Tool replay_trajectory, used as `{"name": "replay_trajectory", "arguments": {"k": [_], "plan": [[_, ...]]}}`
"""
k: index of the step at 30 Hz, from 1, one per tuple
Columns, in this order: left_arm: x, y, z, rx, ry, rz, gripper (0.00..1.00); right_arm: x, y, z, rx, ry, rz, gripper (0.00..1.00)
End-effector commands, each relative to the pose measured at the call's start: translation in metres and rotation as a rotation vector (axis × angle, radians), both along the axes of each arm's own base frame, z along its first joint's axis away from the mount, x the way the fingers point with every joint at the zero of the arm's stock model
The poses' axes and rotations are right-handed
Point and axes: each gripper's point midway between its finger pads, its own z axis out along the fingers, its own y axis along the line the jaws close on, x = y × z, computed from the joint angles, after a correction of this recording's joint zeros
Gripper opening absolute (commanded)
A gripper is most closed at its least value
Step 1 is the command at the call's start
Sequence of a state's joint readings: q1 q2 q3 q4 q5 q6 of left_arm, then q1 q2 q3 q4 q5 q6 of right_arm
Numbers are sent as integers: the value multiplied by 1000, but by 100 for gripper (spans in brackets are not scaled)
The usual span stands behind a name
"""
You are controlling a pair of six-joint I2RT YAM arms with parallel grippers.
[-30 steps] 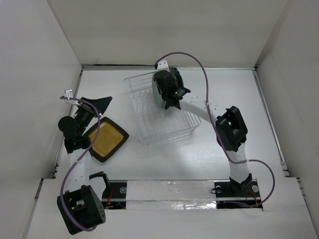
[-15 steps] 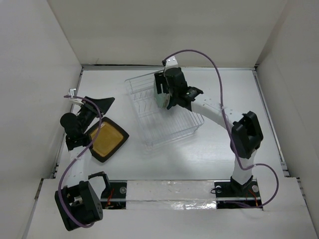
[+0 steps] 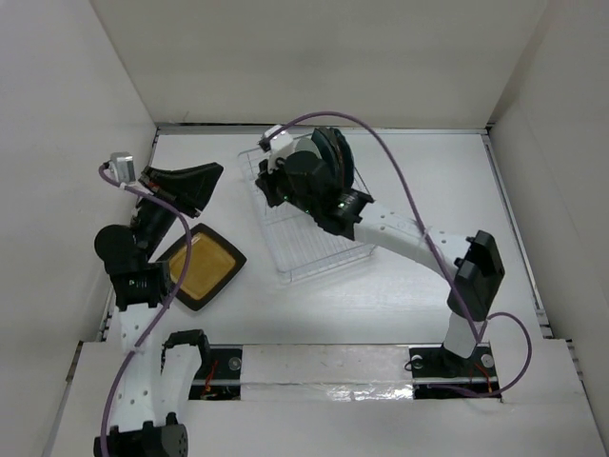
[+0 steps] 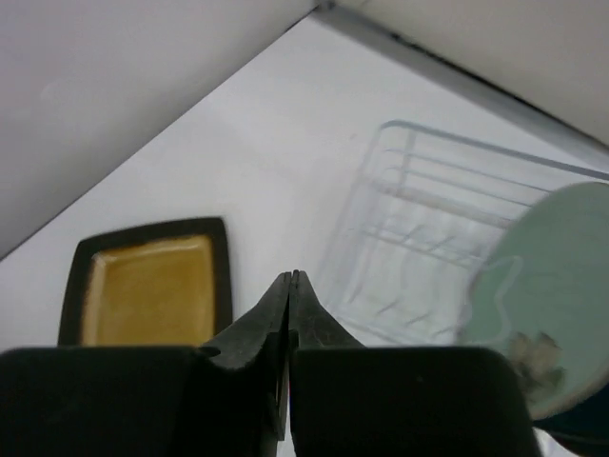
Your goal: Load the plates into the dish rack
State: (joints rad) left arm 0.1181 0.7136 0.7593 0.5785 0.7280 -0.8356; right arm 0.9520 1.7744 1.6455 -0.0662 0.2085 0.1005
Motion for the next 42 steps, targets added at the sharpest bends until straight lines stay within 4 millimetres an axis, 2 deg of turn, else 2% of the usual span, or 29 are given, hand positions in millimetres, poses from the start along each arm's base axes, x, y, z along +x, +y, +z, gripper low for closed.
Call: {"name": "replay_trajectory", "arguments": {"k": [1, 2, 3, 4, 5, 6, 7, 8, 9, 10, 11, 12, 13, 14, 15, 16, 17, 18, 19, 20, 22, 24, 28, 35, 37, 38, 42], "plan": [[-34, -11, 45, 38, -161, -17, 6, -14, 42, -11, 21, 38, 136, 0], [-43, -14, 53, 37, -186, -35, 0, -19, 51, -17, 16, 54, 161, 0], [-47, -14, 57, 45, -204, -28, 0, -28, 67, -37, -10, 80, 210, 0], [-52, -17, 61, 48, -215, -44, 0, -32, 77, -33, -4, 75, 237, 0], [-60, -24, 65, 60, -228, -82, 0, -32, 83, -39, -18, 83, 256, 0], [-63, -26, 66, 75, -243, -85, 0, -42, 100, -61, -42, 117, 312, 4], [-65, -26, 67, 82, -247, -84, 0, -48, 110, -70, -54, 130, 335, 10], [-67, -27, 64, 89, -245, -94, 0, -46, 117, -64, -47, 127, 346, 24], [-68, -31, 61, 83, -236, -110, 0, -46, 123, -72, -53, 141, 364, 34], [-63, -28, 58, 103, -243, -78, 0, -43, 131, -99, -85, 172, 369, 45], [-58, -29, 51, 102, -210, -77, 2, -41, 138, -95, -79, 170, 375, 62], [-58, -33, 48, 102, -198, -90, 4, -37, 141, -102, -88, 173, 368, 68], [-53, -32, 44, 134, -208, -57, 9, -33, 146, -127, -121, 193, 360, 72], [-51, -28, 39, 135, -193, -32, 11, -30, 148, -138, -142, 200, 354, 79], [-51, -28, 37, 133, -191, -29, 11, -25, 153, -132, -133, 184, 350, 81], [-52, -29, 37, 131, -193, -31, 12, -24, 156, -139, -148, 191, 351, 83], [-49, -29, 33, 143, -190, -16, 12, -22, 157, -167, -193, 225, 349, 86], [-49, -29, 32, 146, -192, -19, 13, -19, 164, -157, -173, 209, 355, 86], [-51, -33, 33, 146, -195, -34, 14, -18, 167, -164, -180, 215, 358, 86], [-49, -32, 31, 160, -200, -17, 15, -17, 169, -186, -208, 239, 355, 86], [-50, -32, 29, 161, -207, -16, 16, -7, 168, -190, -206, 238, 331, 86], [-49, -33, 28, 167, -212, -12, 16, -2, 167, -205, -209, 258, 321, 88], [-47, -34, 22, 179, -203, -12, 17, -1, 168, -225, -202, 305, 326, 88], [-42, -33, 17, 176, -197, 2, 18, -21, 167, -254, -202, 400, 385, 86], [-40, -33, 16, 176, -187, 4, 18, -34, 164, -268, -206, 456, 423, 84], [-39, -33, 15, 176, -182, 5, 18, -42, 169, -264, -187, 455, 448, 83], [-40, -32, 15, 166, -186, 10, 18, -69, 174, -273, -187, 504, 510, 82]]}}
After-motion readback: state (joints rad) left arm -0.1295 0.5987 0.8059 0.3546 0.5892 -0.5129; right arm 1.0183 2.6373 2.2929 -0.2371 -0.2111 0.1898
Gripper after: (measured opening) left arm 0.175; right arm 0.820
